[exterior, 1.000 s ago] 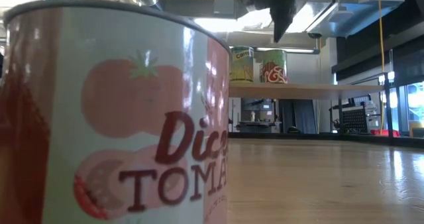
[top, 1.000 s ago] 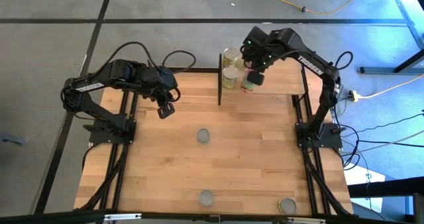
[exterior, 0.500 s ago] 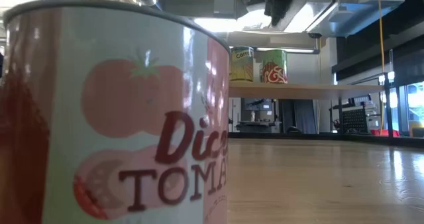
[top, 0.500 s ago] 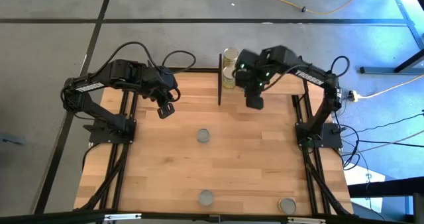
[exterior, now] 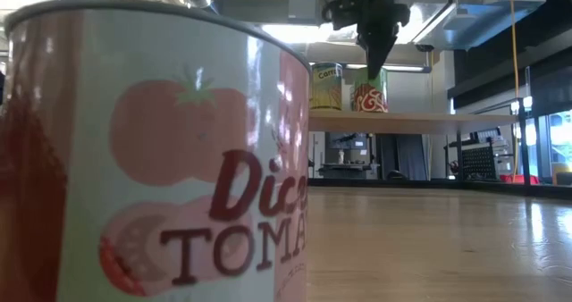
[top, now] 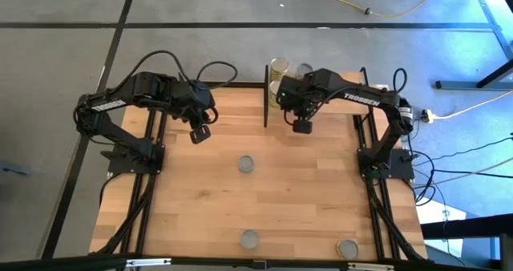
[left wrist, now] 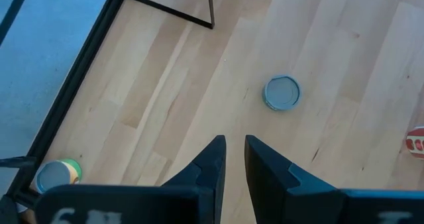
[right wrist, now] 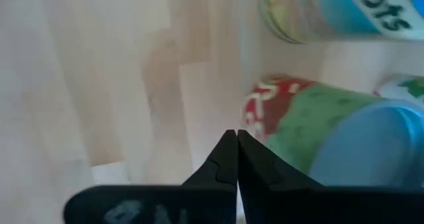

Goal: Pick and place cans onto a shelf
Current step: Put the green and red can on the shelf, then move the white and orange can to the middle of the table

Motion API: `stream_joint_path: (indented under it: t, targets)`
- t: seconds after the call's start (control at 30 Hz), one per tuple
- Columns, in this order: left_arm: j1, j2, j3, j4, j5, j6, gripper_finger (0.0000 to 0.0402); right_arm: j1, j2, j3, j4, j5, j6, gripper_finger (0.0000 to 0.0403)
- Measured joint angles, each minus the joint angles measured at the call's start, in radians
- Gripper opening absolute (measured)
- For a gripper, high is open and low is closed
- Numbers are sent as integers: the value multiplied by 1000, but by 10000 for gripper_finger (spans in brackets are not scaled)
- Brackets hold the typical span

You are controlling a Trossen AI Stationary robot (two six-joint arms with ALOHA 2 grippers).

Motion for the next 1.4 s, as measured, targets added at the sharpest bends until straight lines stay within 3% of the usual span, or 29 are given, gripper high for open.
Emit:
stream_joint_path:
  t: [0.47,0.6,0.83,1.03,1.3,1.4]
  targets:
    - [0,0,0,0,0,0,50,-50,0,0,36,62,-4,0]
    - [0,0,0,0,0,0,50,-39,0,37,-4,-33,-29,0]
    - [0,0,0,-1,0,28,50,13,-8,238,-152,-142,-34,0]
    - [-11,0,0,-1,74,163,50,30,-88,370,-147,-365,-11,0]
    - [-34,0,0,3,219,314,50,100,-276,303,-143,-429,95,0]
    - [-54,0,0,16,259,361,50,154,-325,257,-126,-400,169,0]
